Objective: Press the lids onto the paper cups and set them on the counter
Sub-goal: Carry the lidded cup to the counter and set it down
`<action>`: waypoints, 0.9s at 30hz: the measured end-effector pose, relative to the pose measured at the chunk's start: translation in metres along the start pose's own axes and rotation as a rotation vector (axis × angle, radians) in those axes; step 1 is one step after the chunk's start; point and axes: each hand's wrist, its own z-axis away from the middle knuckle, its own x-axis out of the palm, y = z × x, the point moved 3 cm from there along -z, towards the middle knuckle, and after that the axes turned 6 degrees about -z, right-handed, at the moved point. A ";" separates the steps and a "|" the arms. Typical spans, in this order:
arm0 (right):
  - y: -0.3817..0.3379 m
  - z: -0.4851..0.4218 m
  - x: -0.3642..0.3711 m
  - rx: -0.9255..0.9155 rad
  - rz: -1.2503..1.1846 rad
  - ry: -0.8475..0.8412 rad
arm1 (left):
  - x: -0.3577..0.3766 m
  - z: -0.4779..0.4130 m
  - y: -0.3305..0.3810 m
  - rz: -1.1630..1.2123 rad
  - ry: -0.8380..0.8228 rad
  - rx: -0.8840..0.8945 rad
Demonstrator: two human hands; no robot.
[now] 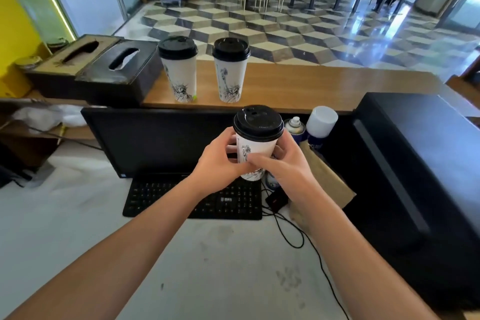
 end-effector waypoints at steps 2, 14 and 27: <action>-0.009 -0.013 -0.005 -0.028 0.039 0.043 | 0.000 -0.015 0.008 0.003 0.018 0.019; -0.055 -0.105 -0.023 -0.263 0.272 0.454 | 0.012 -0.121 0.052 -0.065 0.226 0.095; -0.034 -0.173 -0.065 -0.103 0.310 0.396 | 0.024 -0.197 0.026 -0.023 0.075 -0.014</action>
